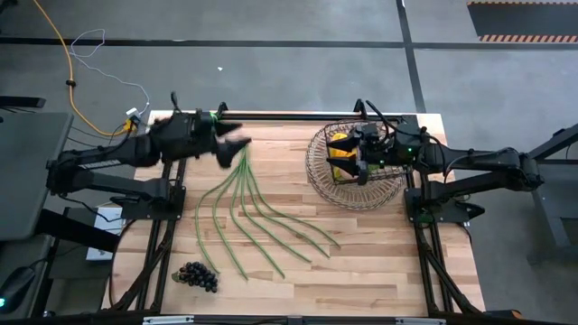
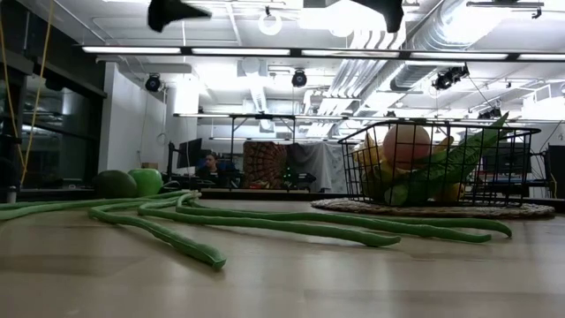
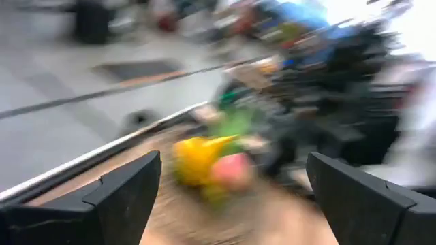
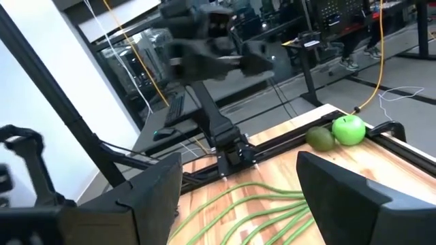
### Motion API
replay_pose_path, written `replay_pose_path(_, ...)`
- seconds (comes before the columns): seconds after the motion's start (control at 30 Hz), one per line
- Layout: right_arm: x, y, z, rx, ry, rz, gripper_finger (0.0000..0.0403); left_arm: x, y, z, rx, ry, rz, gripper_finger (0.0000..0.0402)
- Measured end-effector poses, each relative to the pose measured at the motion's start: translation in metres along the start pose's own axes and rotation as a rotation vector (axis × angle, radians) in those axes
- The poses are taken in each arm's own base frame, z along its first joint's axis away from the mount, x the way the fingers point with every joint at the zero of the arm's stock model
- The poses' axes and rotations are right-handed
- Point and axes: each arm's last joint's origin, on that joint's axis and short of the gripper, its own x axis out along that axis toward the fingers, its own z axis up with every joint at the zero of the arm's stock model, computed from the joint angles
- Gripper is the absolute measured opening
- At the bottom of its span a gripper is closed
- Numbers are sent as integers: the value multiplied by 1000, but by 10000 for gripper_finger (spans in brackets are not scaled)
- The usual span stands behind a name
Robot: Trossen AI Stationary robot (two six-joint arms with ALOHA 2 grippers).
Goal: Build produce basket
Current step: Put the green lime into the wire basket
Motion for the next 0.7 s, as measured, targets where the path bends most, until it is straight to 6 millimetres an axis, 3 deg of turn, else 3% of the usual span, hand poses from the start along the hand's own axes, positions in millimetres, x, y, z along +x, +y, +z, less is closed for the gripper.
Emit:
replay_pose_path(0.17, 0, 0, 0, -9, -1, -5, 277, 14, 30, 24, -12, 226, 427, 352)
replay_pose_path(0.27, 0, 0, 0, -8, -1, -5, 277, 24, 57, 24, -6, 416, 663, 352)
replay_pose_path(0.47, 0, -1, -2, -22, 15, -11, 277, 49, 110, -9, -4, 884, 948, 352)
replay_pose_path(0.7, 0, -2, -6, -47, 57, -26, 277, 83, 148, -45, 130, 1310, 937, 352)
